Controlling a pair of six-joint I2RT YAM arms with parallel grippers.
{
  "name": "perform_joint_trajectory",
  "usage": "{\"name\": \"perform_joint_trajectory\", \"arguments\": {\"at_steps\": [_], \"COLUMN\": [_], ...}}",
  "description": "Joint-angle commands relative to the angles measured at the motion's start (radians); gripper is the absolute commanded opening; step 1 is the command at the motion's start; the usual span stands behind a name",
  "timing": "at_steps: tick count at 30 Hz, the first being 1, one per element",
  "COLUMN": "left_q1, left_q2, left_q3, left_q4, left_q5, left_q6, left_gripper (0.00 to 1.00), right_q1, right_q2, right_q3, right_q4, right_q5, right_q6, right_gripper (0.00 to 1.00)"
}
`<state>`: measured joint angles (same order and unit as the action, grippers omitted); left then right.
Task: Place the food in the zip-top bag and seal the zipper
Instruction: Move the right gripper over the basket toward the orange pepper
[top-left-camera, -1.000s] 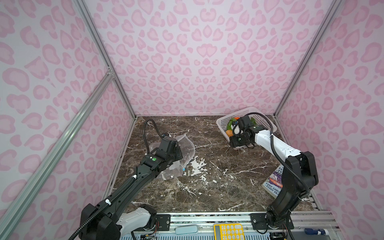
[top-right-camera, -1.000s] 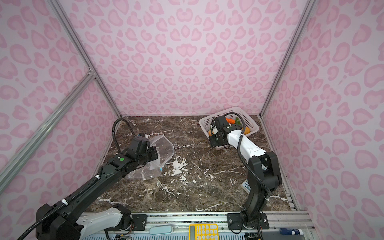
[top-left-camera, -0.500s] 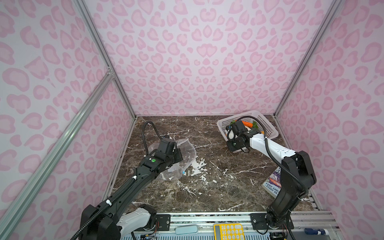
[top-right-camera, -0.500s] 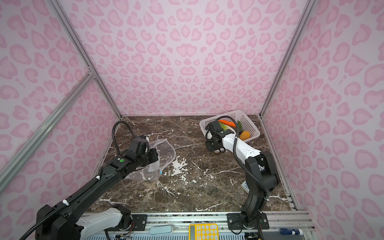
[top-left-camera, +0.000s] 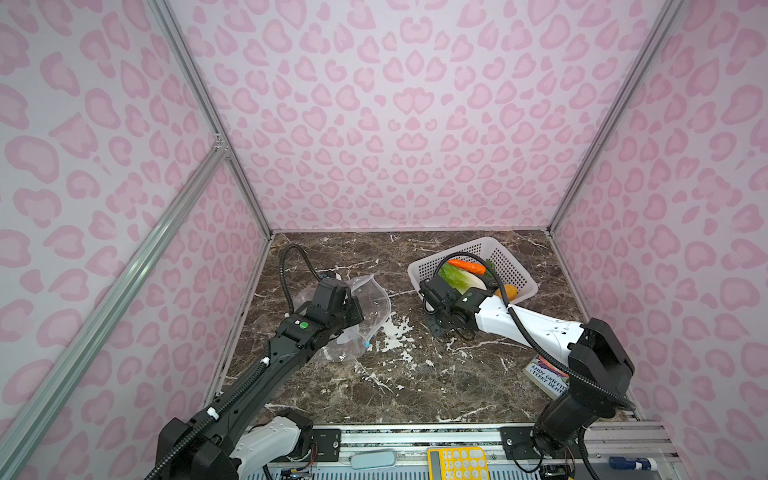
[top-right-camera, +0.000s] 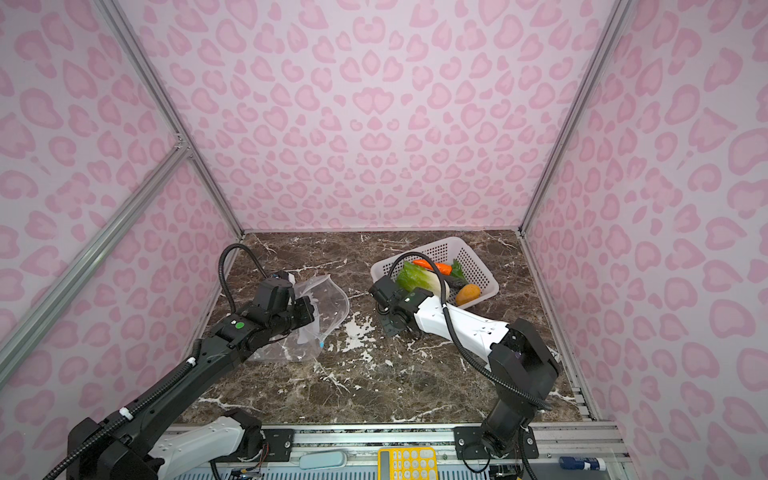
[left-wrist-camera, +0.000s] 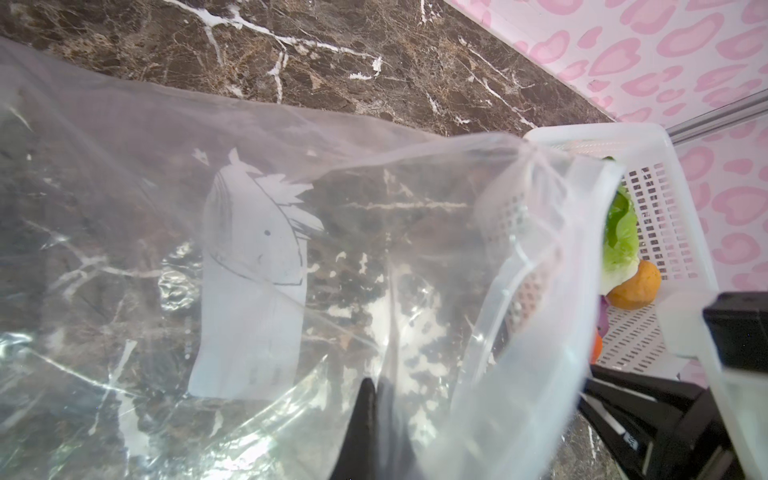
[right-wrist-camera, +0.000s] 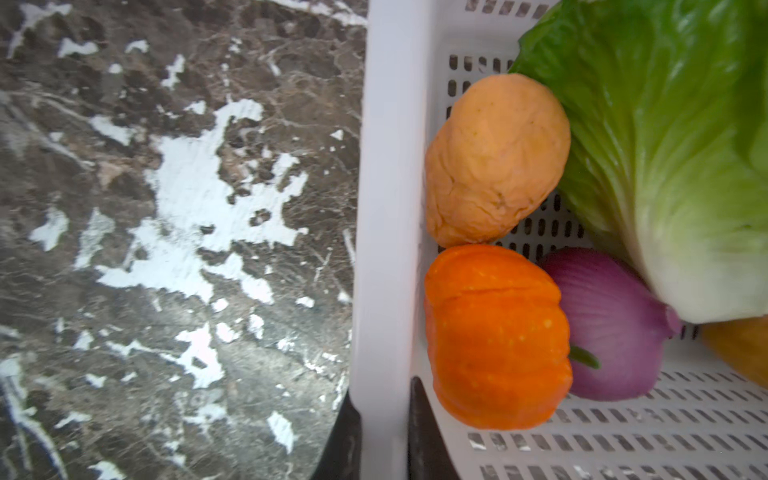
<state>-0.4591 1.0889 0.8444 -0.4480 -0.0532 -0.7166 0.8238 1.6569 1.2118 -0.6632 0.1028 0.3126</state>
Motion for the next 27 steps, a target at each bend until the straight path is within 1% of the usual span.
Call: {"name": "perform_joint_trajectory", "arguments": {"at_steps": [1,3,6,8,9,13,16,21,24,27], "left_q1": [0.0,0.002,0.002,0.002,0.002,0.002,0.002,0.001,0.002,0.002], "left_q2": [-0.012,-0.018,-0.024,-0.027,-0.032,-0.043,-0.043,-0.034,-0.027,-0.023], "left_q3": [-0.014,-0.026,-0.031,-0.03,-0.03,-0.03,-0.031,-0.038,-0.038,-0.038], "left_q4": [-0.001,0.0,-0.004,-0.008,-0.009,-0.005,0.0,0.008,0.011,0.011], "left_q5": [-0.04,-0.047,-0.044,-0.042,-0.041,-0.031,-0.018,0.005,0.017,0.025], "left_q6": [-0.028,-0.038,-0.04,-0.037,-0.036,-0.029,-0.024,-0.024,-0.023,-0.022], "left_gripper": [0.03,0.03,0.03,0.03,0.03,0.03,0.03,0.03,0.03,0.03], "right_q1": [0.048,0.066,0.065,0.056,0.049,0.001,-0.058,-0.13,-0.164,-0.17], "right_q2": [0.018,0.021,0.001,-0.026,-0.041,-0.096,-0.119,-0.116,-0.107,-0.087], "right_q3": [-0.014,-0.008,0.01,0.025,0.032,0.048,0.041,0.036,0.015,0.003], "right_q4": [0.019,0.024,0.024,0.022,0.018,-0.002,-0.019,-0.069,-0.07,-0.057], "right_q5": [-0.046,-0.058,-0.077,-0.096,-0.103,-0.111,-0.115,-0.093,-0.119,-0.142], "right_q6": [0.125,0.134,0.135,0.126,0.12,0.105,0.073,0.019,0.007,-0.005], "right_gripper": [0.19,0.27,0.43,0.5,0.52,0.54,0.54,0.54,0.54,0.54]}}
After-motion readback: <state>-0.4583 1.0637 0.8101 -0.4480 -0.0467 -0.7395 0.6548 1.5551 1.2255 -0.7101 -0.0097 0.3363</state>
